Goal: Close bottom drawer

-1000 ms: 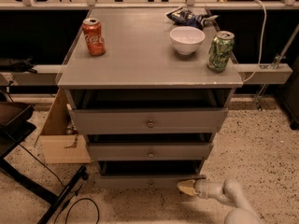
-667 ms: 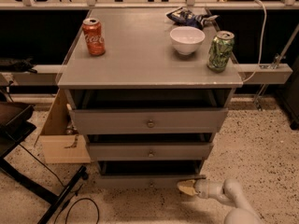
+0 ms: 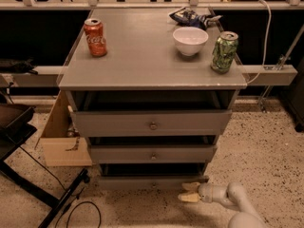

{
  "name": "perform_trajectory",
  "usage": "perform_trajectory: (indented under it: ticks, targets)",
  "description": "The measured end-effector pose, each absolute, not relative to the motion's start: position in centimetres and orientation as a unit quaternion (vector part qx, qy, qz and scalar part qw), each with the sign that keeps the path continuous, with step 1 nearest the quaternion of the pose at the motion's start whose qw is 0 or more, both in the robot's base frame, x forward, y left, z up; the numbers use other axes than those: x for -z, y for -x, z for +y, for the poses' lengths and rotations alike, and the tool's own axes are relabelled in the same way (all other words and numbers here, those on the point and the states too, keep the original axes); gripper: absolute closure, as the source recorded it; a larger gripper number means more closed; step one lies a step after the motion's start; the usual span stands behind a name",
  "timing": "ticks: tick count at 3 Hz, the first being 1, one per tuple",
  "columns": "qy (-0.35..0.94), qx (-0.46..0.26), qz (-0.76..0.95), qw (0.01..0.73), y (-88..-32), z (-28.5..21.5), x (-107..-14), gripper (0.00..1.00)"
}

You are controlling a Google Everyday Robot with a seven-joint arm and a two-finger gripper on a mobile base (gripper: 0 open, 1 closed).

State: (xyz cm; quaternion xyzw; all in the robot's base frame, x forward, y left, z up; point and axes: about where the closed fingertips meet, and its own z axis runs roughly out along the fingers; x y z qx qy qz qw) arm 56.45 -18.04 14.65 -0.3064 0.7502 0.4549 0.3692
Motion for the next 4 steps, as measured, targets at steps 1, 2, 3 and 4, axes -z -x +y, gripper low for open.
perform_trajectory:
  ticks: [1,2,3,4]
  targets:
    - [0.306,-0.455,0.750,0.369,-56.45,-18.04,-14.65,0.00]
    - [0.306,-0.455,0.750,0.369,-56.45,-18.04,-14.65,0.00]
    - [0.306,-0.455,0.750,0.369,-56.45,-18.01,-14.64,0.17]
    - [0.307,-0.455,0.750,0.369,-56.44,-18.00,-14.64,0.40]
